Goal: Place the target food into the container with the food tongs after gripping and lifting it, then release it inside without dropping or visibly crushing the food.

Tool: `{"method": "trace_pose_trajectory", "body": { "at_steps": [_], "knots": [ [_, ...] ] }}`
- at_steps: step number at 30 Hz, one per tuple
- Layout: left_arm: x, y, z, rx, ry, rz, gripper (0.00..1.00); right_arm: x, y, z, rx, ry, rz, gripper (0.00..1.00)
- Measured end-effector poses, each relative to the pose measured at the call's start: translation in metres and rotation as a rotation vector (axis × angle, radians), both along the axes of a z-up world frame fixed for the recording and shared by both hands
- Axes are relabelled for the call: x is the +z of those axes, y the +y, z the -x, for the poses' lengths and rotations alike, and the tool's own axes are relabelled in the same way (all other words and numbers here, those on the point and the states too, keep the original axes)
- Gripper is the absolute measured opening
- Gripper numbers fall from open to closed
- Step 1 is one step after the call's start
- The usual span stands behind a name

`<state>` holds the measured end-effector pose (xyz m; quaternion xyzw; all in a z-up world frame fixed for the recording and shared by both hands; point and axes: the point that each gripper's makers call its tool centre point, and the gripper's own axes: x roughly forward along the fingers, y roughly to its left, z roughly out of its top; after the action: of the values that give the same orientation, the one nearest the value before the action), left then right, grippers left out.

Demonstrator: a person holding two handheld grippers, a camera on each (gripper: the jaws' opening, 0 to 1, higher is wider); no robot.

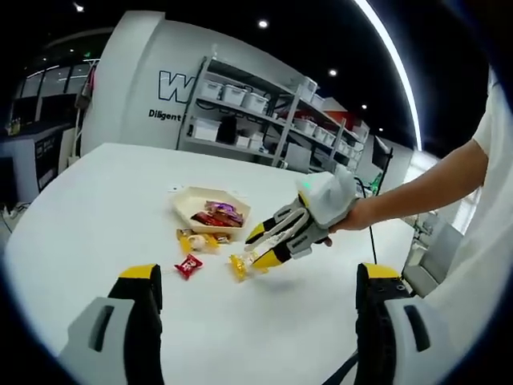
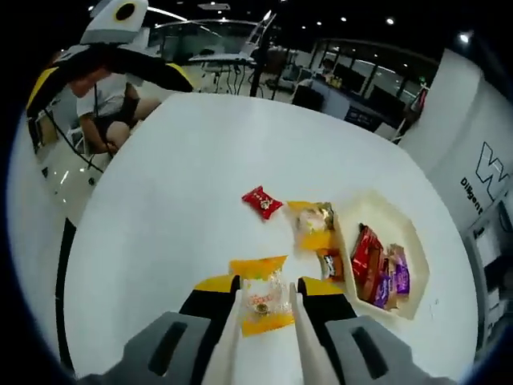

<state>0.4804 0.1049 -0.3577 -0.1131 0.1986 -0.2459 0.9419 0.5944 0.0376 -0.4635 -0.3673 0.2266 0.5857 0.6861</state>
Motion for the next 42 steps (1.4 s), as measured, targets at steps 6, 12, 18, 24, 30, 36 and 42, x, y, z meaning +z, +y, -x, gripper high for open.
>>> {"method": "trace_pose_trajectory", "body": {
  "at_steps": [6, 12, 18, 24, 30, 36, 42],
  "knots": [
    [0.000, 0.002, 0.000, 0.007, 0.004, 0.003, 0.97, -0.003, 0.001, 0.000, -0.010, 0.026, 0.003, 0.24],
    [0.000, 0.003, -0.003, 0.011, 0.005, 0.008, 0.97, -0.006, 0.001, -0.003, -0.041, 0.080, 0.008, 0.23],
    [0.001, 0.003, -0.007, 0.014, 0.001, 0.009, 0.97, -0.010, 0.002, -0.002, -0.069, 0.126, 0.022, 0.20],
    [0.001, 0.004, -0.009, 0.020, -0.003, 0.003, 0.97, -0.011, 0.000, -0.006, -0.168, 0.223, 0.012, 0.17],
    [0.000, 0.003, -0.011, 0.020, 0.001, 0.008, 0.97, -0.009, -0.004, -0.008, -0.198, 0.238, -0.008, 0.17],
    [0.002, 0.002, -0.014, 0.015, -0.001, 0.014, 0.97, 0.009, -0.005, -0.014, -0.226, 0.233, -0.073, 0.18],
    [0.003, -0.003, -0.015, 0.002, -0.005, 0.012, 0.97, 0.038, 0.001, -0.027, -0.249, 0.213, -0.150, 0.18]
  ]
}}
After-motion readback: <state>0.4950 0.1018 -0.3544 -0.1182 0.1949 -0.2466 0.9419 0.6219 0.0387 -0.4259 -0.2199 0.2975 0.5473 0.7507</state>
